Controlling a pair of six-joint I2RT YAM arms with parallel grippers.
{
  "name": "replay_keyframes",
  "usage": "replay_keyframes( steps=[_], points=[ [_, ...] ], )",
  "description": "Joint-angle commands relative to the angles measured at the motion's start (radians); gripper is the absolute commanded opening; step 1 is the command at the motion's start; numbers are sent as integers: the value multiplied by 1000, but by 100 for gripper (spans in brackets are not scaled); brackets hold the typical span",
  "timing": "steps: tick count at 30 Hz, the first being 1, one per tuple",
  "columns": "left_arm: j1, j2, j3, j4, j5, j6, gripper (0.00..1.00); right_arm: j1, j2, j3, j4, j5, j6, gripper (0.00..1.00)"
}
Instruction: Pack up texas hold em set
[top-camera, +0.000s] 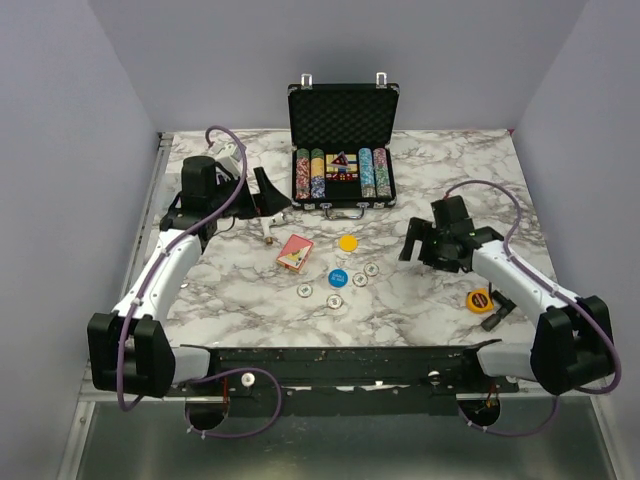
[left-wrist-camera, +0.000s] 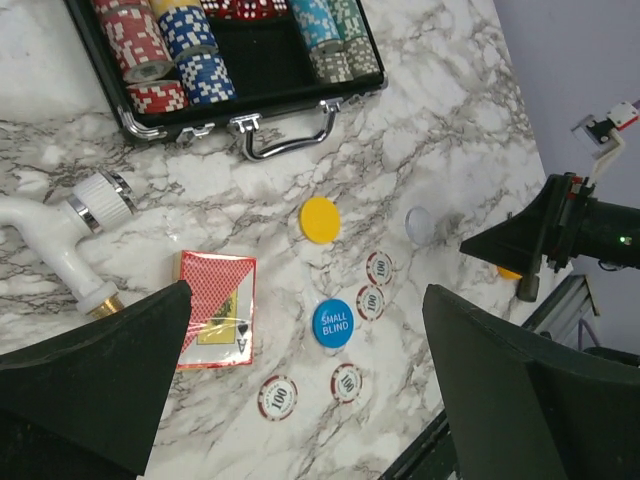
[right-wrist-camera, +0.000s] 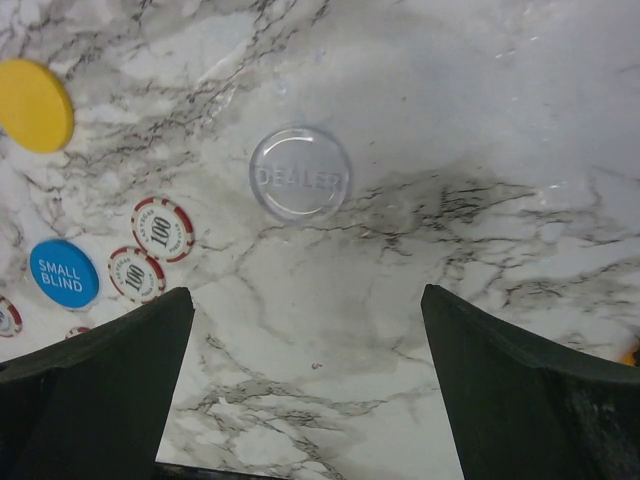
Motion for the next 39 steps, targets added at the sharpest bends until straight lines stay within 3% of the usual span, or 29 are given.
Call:
replay_keyframes(
  steps=[1, 11, 19, 32, 39],
  points=[
    [-10, 27, 46, -49, 92, 23, 98, 66, 62, 31, -13, -21, 14, 100],
    [-78, 125, 89, -128, 114, 52, 98, 221, 149, 75, 75, -16, 29, 100],
    [-185, 268, 212, -391, -123, 230, 99, 243, 203, 86, 176, -108, 52, 100],
    [-314, 482, 319, -508, -392, 324, 99, 243, 79, -11, 208, -43, 80, 100],
    [-334, 549, 330, -503, -433, 322, 98, 243, 7, -70, 208, -39, 62, 100]
  ],
)
